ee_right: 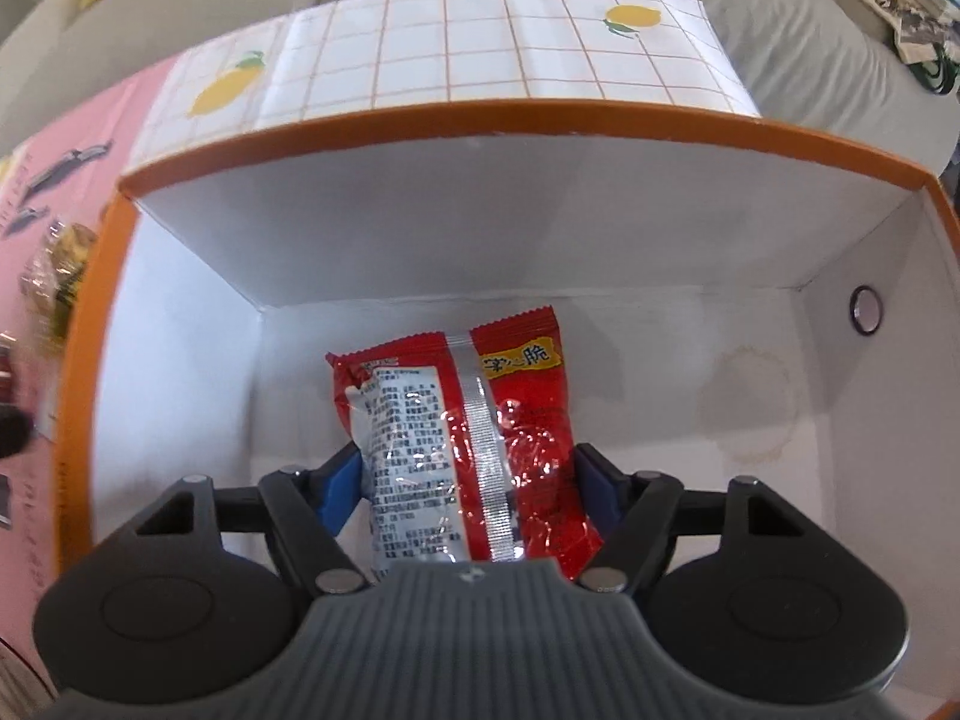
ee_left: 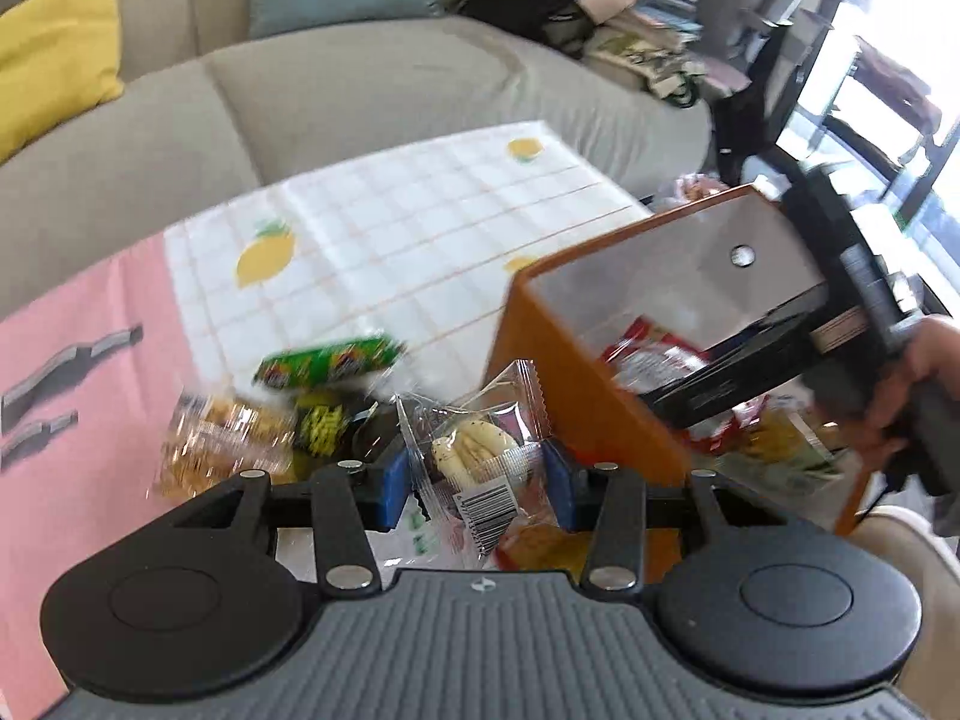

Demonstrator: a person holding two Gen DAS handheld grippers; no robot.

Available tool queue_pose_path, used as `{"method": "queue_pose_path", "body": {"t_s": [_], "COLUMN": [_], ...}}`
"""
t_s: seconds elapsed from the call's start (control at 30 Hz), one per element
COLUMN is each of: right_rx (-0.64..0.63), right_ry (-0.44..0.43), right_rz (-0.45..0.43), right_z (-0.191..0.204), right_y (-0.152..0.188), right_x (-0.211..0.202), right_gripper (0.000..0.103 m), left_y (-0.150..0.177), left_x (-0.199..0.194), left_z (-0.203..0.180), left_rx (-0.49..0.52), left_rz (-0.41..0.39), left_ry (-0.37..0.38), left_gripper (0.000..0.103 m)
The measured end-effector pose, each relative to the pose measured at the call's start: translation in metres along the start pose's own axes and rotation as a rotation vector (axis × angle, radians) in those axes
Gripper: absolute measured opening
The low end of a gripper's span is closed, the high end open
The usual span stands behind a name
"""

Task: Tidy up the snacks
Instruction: 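Lower the red packet into the box with the right tool while the left tool grasps the round cake packet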

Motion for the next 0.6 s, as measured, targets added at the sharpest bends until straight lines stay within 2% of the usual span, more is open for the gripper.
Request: {"method": "queue_pose_path", "body": {"t_s": [0.17,0.3,0.47,0.6], "right_rx": [0.016,0.014,0.012,0.02], "right_ry": [-0.019,-0.029,0.018,0.05], "right_rz": [-0.016,-0.043,-0.075,-0.094], "right_z": [-0.004,-0.01,-0.023,-0.036], "right_y": [0.002,0.006,0.012,0.018], "right_x": [-0.01,-0.026,-0.045,-0.055], "right_gripper": [0.083,0.084,0.084,0.085], "left_y": [-0.02,-0.033,-0.04,-0.042], "left_x": [-0.01,-0.004,0.011,0.029], "left_z": [-0.03,-0.056,-0.093,-0.115], "left_rx": [0.062,0.153,0.288,0.356], "left_rz": [-0.004,0.022,0.086,0.14], "left_ry": [0.035,0.031,0.002,0.01], "left_gripper": [0.052,0.052,0.052,0.052]}}
Point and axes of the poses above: each gripper's, at about its wrist camera, not at the fingertips, and x roughly the way its jaws point, z to its left, y to its underside, the point moved 5 cm from there along x, roughly the way its jaws point, and after that the axes turned 2 degrees about z, right-handed, at the moved point
